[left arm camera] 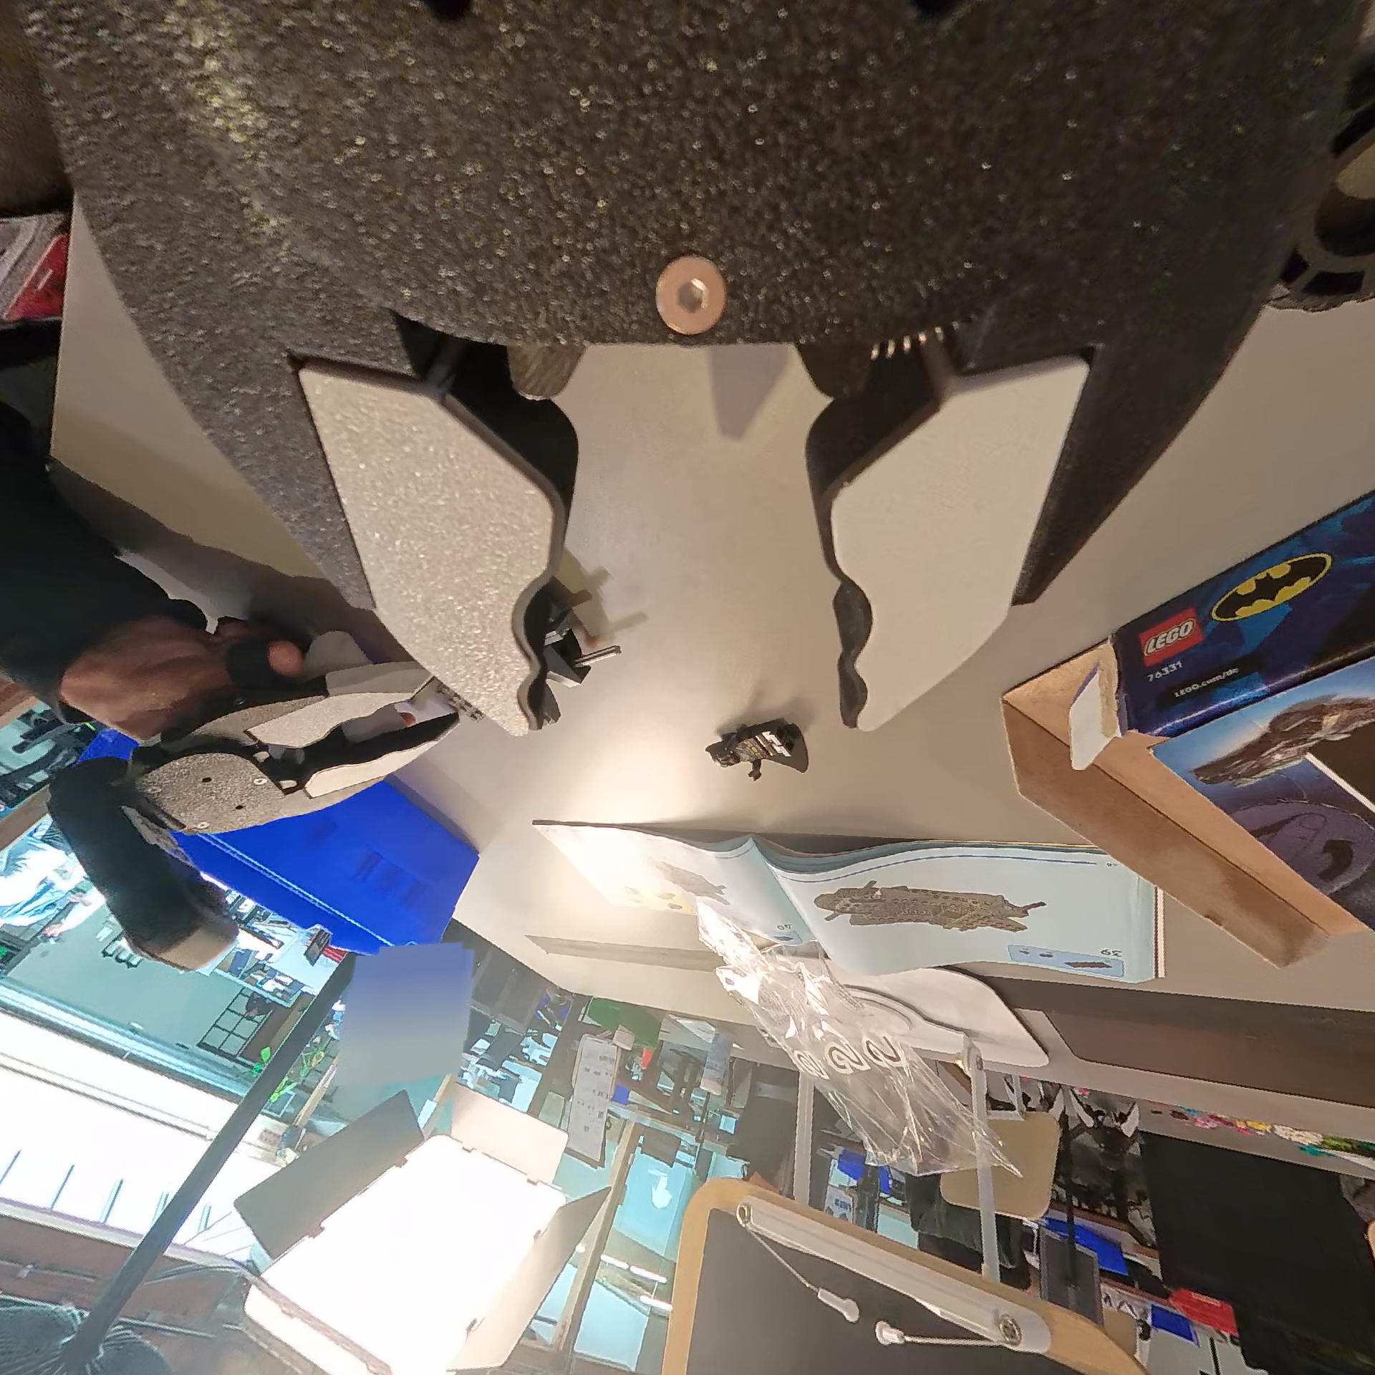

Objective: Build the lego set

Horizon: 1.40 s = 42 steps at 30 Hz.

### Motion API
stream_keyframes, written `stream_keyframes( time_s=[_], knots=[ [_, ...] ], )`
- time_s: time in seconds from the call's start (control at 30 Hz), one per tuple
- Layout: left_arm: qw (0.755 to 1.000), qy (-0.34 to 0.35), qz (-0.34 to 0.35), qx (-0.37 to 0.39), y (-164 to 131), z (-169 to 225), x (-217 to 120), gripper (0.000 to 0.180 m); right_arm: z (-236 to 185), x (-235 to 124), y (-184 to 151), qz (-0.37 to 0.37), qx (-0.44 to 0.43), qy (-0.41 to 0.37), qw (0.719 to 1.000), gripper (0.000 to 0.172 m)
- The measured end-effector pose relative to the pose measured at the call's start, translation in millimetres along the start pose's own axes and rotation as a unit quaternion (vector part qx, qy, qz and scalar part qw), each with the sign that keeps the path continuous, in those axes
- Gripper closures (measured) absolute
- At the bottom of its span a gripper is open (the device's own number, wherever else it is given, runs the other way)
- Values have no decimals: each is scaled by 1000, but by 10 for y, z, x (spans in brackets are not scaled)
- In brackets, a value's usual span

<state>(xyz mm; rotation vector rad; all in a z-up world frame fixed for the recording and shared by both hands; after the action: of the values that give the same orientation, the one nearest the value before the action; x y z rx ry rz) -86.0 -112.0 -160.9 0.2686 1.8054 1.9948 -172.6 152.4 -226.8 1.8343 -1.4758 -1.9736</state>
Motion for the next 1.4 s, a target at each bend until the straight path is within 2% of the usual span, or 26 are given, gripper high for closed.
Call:
stream_keyframes(
  time_s=[0.13, 0.27, 0.47, 0.87, 0.97, 1.07, 1.1, 1.17, 1.2, 1.3, 1.4],
  knots=[
    [1000, -4, -3, 2, -4, 11, 4, 105, -41, 81, 69, -4, -10, 0, 1000, 136],
    [1000, -10, 5, -2, 8, 11, -15, 105, -61, 97, 91, -18, -57, 39, 997, 154],
    [1000, -15, 13, -5, 21, 15, -36, 105, -26, 32, 105, -18, -141, 69, 987, 154],
    [999, -4, 27, -18, 48, -39, -54, 105, -21, -52, 63, 26, -116, 59, 991, 148],
    [999, -5, 37, -4, 105, -22, 25, 106, 23, -100, 149, 61, -114, 45, 991, 146],
    [996, -21, 78, 24, 269, 15, 211, 107, 96, -135, 274, 97, -100, 33, 990, 145],
    [993, -45, 105, 29, 355, 65, 278, 105, 122, -135, 315, 110, -93, 30, 989, 144],
    [975, -118, 189, -1, 589, 219, 350, 106, 172, -115, 367, 129, -73, 29, 989, 144],
    [957, -165, 238, -28, 730, 318, 347, 107, 193, -105, 376, 126, -63, 28, 990, 143],
    [873, -299, 360, -134, 1164, 600, 225, 107, 209, -115, 397, 133, -51, 36, 989, 143],
    [797, -387, 426, -181, 1554, 981, 46, 101, 224, -138, 407, 140, -39, 47, 988, 144]
  ],
)
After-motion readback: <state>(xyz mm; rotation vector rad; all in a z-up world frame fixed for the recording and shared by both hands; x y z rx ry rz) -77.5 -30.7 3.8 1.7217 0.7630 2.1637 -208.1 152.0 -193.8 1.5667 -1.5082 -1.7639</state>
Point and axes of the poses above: each gripper's, where its closed fingertips meet, x out along the fingers, y out of its top, z = x × y across the jaws, the point moved 4 cm from there along -x, back along the fingers, and after that the axes turned 12 degrees about x, right-handed, at the moved point
